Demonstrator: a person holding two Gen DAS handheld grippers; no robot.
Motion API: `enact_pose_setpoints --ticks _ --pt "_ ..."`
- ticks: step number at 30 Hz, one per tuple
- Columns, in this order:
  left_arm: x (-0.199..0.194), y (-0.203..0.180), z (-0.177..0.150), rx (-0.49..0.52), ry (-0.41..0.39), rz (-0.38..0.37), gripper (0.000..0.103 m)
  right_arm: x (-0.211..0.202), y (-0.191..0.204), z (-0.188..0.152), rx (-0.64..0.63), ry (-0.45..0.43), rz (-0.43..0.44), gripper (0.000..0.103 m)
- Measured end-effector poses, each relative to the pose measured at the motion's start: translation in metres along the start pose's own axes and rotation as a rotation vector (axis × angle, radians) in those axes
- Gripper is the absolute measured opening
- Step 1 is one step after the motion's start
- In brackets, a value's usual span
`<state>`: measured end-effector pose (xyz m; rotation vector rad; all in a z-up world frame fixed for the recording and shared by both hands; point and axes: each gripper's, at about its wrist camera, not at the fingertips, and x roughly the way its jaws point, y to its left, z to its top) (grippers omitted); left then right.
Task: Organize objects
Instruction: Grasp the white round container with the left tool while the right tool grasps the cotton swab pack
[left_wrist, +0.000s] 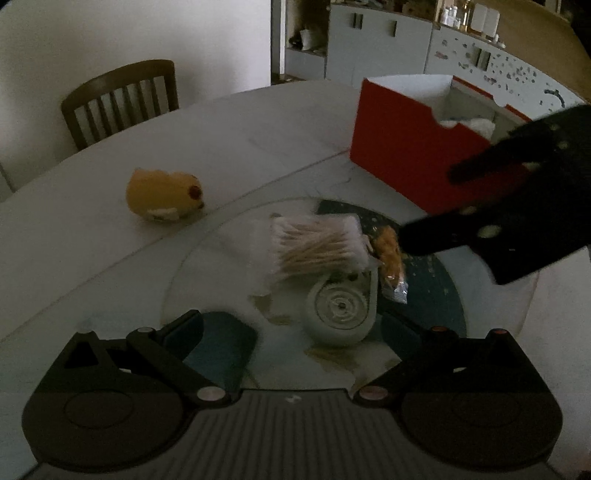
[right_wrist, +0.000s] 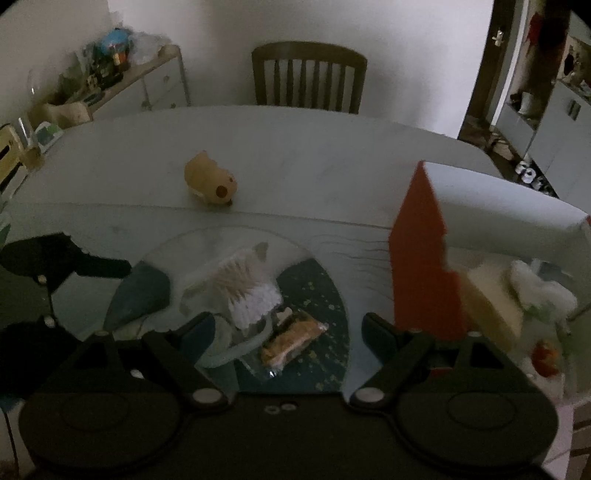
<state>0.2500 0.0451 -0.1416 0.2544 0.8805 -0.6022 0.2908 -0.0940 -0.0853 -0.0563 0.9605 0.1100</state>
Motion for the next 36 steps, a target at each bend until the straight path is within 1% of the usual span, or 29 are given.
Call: enact_pose_setpoints --ticks 7,14,16,18,20,22,23,24,26,28,29,30,33,36 --pt "0.022 -0.015 -0.007 0.046 0.002 0.021 0.103 0.029 0.008 0.008 -0.046 0.048 0.038 0.085" --pt "0.03 -0.018 -0.007 0.048 -0.018 0.015 0.101 0.052 0.011 0.016 -0.071 0.081 0.056 0.083" --pt "0.032 -0.018 -0.006 0.043 -0.02 0.006 0.095 0.057 0.012 0.018 -0.075 0.09 0.065 0.079" --pt "0.034 -0.019 -0.006 0.047 -0.018 0.003 0.089 0.062 0.013 0.019 -0.078 0.103 0.069 0.068" --pt "0.036 -0.02 -0.005 0.052 -0.023 -0.003 0.087 0.069 0.013 0.02 -0.079 0.116 0.073 0.065" --pt "0.036 -0.021 -0.004 0.057 -0.027 -0.007 0.082 0.072 0.012 0.021 -0.075 0.117 0.079 0.064" --pt "0.036 -0.022 -0.003 0.058 -0.03 -0.009 0.08 0.072 0.012 0.021 -0.071 0.117 0.083 0.062" --pt "0.037 -0.022 -0.002 0.059 -0.033 -0.011 0.076 0.073 0.012 0.022 -0.069 0.116 0.086 0.059" --pt "0.037 -0.021 -0.001 0.068 -0.034 -0.017 0.071 0.073 0.012 0.023 -0.066 0.115 0.094 0.055" --pt "0.036 -0.023 0.0 0.088 -0.035 -0.026 0.06 0.074 0.013 0.024 -0.066 0.116 0.097 0.053" --pt "0.035 -0.025 0.0 0.101 -0.036 -0.03 0.057 0.075 0.013 0.024 -0.065 0.117 0.101 0.05" --pt "0.034 -0.028 0.0 0.12 -0.039 -0.031 0.052 0.075 0.012 0.024 -0.062 0.119 0.103 0.048" --pt "0.034 -0.034 0.001 0.155 -0.036 -0.016 0.052 0.072 0.011 0.025 -0.059 0.118 0.101 0.043" --pt "0.036 -0.03 0.004 0.126 -0.021 -0.024 0.052 0.068 0.011 0.026 -0.049 0.107 0.091 0.039"
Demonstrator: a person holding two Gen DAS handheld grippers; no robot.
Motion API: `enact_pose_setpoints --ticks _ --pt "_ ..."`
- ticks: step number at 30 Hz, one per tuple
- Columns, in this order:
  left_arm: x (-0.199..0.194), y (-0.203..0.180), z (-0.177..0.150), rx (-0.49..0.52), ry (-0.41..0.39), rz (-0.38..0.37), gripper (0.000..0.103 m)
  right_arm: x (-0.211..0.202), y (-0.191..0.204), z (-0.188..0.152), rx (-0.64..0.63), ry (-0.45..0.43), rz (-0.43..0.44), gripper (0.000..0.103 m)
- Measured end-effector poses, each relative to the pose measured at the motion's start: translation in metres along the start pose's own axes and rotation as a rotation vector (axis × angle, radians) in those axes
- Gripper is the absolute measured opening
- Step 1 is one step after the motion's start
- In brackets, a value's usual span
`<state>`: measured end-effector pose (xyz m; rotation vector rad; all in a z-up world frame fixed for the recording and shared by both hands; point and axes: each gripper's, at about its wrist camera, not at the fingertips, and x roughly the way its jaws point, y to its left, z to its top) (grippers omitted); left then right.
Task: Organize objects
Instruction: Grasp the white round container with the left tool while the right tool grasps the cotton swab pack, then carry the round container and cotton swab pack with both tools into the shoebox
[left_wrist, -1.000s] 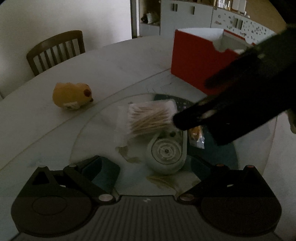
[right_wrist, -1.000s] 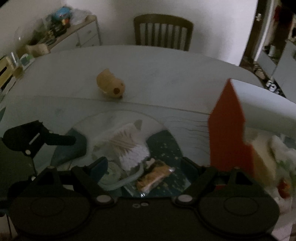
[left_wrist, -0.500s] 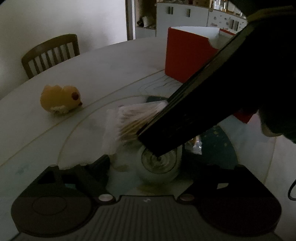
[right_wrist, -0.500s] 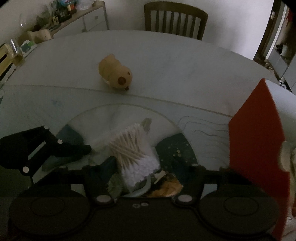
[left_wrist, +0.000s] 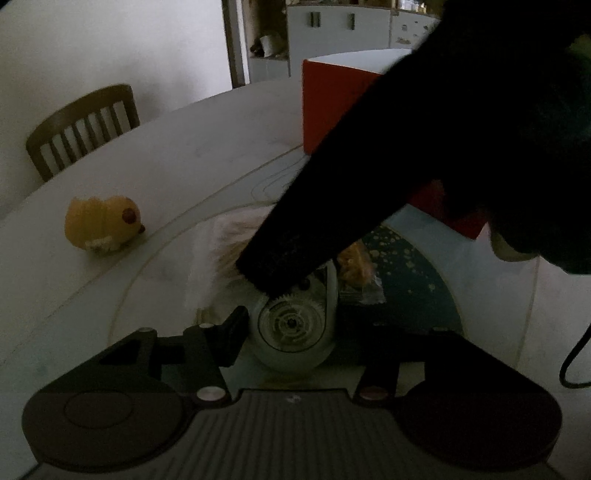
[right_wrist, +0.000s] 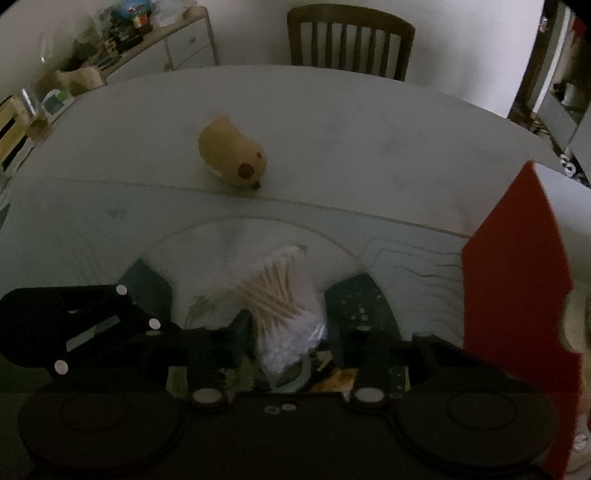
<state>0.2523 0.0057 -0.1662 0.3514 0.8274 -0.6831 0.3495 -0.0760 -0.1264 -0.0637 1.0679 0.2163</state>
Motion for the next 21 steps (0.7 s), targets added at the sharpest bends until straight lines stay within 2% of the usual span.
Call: enact_pose_setpoints --ticks 5,12,21 --pt "-0.003 0.005 0.0 -0.026 0.011 0.014 0.051 -0.018 -0.007 -0.002 0.043 -0.033 -0.012 0.037" --pt "-0.017 0.012 -0.007 -0.114 0.024 0.015 0.051 -0.049 -0.02 -0.013 0.115 -0.081 -0.029 0.035" --pt "-0.048 0.016 -0.01 -0.19 0.014 0.045 0.051 -0.082 -0.019 -0.034 0.15 -0.116 -0.037 0.035"
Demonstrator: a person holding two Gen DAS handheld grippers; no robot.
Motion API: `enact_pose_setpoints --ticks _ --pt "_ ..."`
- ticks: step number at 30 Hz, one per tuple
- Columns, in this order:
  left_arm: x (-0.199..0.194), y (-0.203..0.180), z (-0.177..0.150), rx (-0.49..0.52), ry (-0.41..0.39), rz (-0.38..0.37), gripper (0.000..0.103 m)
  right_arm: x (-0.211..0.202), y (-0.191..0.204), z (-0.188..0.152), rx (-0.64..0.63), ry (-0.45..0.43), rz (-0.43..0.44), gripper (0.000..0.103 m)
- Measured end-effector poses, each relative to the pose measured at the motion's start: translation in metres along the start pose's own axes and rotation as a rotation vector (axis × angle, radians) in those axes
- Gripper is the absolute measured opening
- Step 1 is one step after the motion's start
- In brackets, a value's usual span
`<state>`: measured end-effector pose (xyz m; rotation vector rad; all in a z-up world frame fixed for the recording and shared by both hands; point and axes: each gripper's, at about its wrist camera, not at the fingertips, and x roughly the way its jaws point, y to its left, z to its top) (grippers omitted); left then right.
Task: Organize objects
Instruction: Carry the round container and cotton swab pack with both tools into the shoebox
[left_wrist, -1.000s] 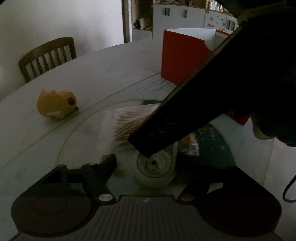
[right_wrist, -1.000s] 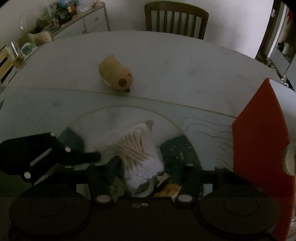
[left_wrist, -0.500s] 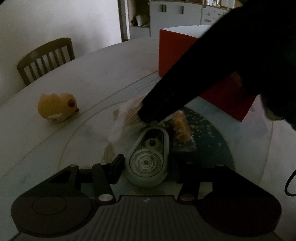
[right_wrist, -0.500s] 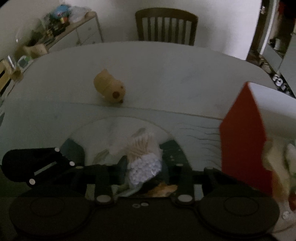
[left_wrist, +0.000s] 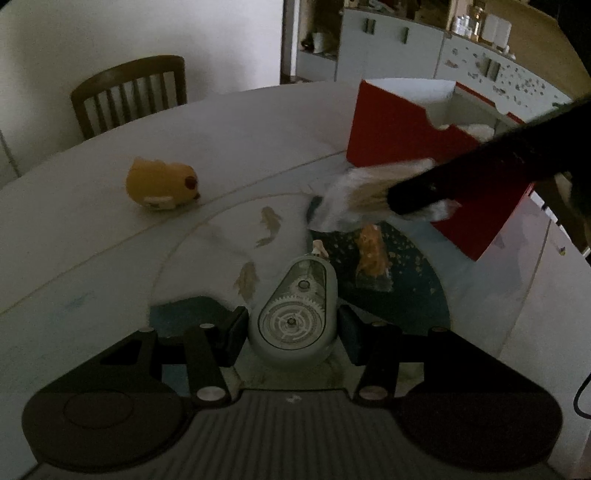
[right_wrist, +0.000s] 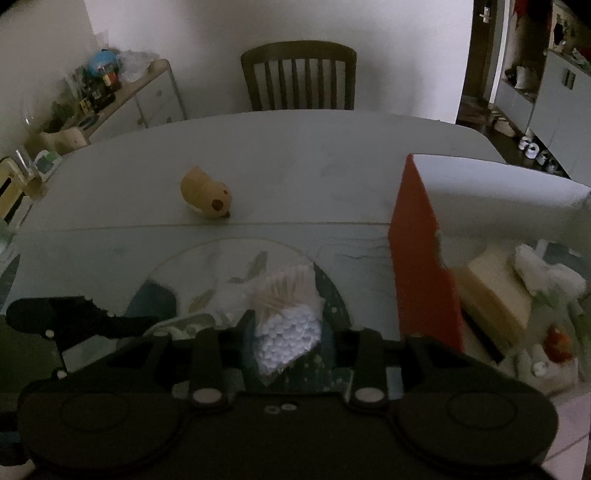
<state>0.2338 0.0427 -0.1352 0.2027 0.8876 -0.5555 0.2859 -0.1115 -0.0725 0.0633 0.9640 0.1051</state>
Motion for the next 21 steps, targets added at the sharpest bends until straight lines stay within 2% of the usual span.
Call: enact_pose_setpoints --ticks 10,21 --pt "-0.038 -0.011 -0.002 -0.019 -0.026 0.026 0.051 -0.043 -0.002 -0.017 0.021 -0.042 0.0 0.035" --pt "-0.062 -0.044 0.013 -0.021 -0.055 0.004 0.051 -0.089 -0.026 -0.036 0.073 -0.107 0.013 0.035"
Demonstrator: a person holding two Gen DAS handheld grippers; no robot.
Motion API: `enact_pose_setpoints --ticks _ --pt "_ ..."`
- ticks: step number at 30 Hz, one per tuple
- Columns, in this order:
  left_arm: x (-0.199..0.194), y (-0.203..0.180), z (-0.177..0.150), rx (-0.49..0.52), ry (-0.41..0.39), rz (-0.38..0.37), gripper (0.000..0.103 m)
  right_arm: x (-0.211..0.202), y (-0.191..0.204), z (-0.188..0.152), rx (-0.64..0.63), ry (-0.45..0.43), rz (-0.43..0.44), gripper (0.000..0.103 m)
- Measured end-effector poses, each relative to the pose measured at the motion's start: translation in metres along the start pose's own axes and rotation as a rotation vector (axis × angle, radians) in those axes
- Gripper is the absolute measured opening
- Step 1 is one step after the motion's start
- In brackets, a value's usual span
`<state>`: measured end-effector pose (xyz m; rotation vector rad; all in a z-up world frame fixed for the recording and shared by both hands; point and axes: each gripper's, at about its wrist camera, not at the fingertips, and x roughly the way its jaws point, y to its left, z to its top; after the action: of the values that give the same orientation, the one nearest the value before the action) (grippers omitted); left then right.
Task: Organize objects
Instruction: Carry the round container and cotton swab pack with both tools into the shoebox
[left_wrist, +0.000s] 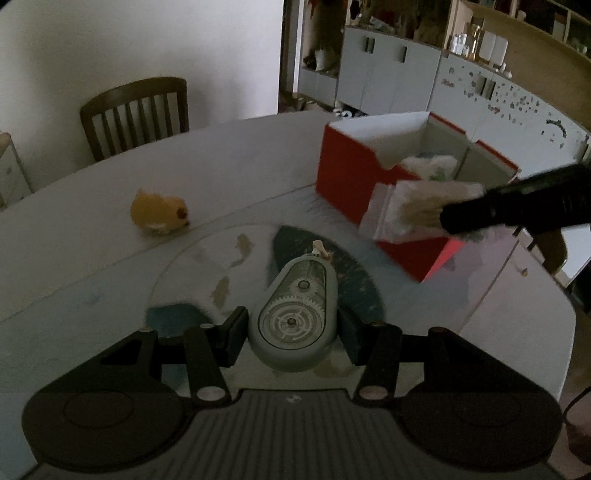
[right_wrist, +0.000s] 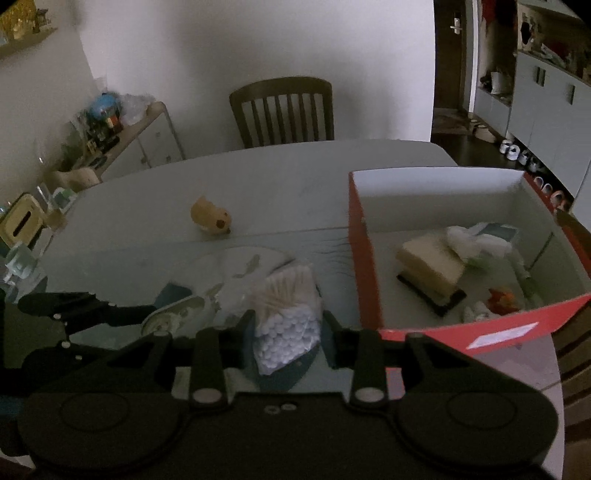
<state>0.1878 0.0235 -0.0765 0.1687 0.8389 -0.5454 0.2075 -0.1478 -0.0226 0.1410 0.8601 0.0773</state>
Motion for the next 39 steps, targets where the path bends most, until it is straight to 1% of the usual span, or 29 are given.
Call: enact_pose_setpoints --ticks 5,8,15,22,28,34,37,39 --pt "0.001 -0.024 0.014 -0.007 -0.013 -0.005 0.051 -0.014 -0.023 -0.007 -0.004 0.006 0.018 0.035" --pt "0.004 -0.043 0.025 -0.011 -0.014 -0.021 0.051 -0.025 -0.044 -0.01 0.011 0.001 0.018 0.035" --pt "0.014 -0.091 0.059 0.027 -0.043 -0.05 0.051 -0.049 -0.101 -0.01 0.051 -0.033 0.002 0.035" --pt "0.034 -0.132 0.086 0.071 -0.058 -0.05 0.051 -0.056 -0.149 -0.002 0.06 -0.054 -0.031 0.035" --pt "0.054 -0.155 0.102 0.088 -0.044 -0.027 0.051 -0.05 -0.181 0.009 0.056 -0.057 -0.063 0.035" --pt "0.074 -0.17 0.123 0.107 -0.041 0.009 0.051 -0.034 -0.213 0.023 0.062 -0.03 -0.106 0.035" --pt "0.088 -0.173 0.135 0.115 -0.034 0.032 0.051 -0.023 -0.224 0.03 0.064 -0.01 -0.127 0.035" --pt "0.1 -0.175 0.142 0.122 -0.025 0.057 0.051 -0.014 -0.227 0.032 0.055 0.015 -0.158 0.035"
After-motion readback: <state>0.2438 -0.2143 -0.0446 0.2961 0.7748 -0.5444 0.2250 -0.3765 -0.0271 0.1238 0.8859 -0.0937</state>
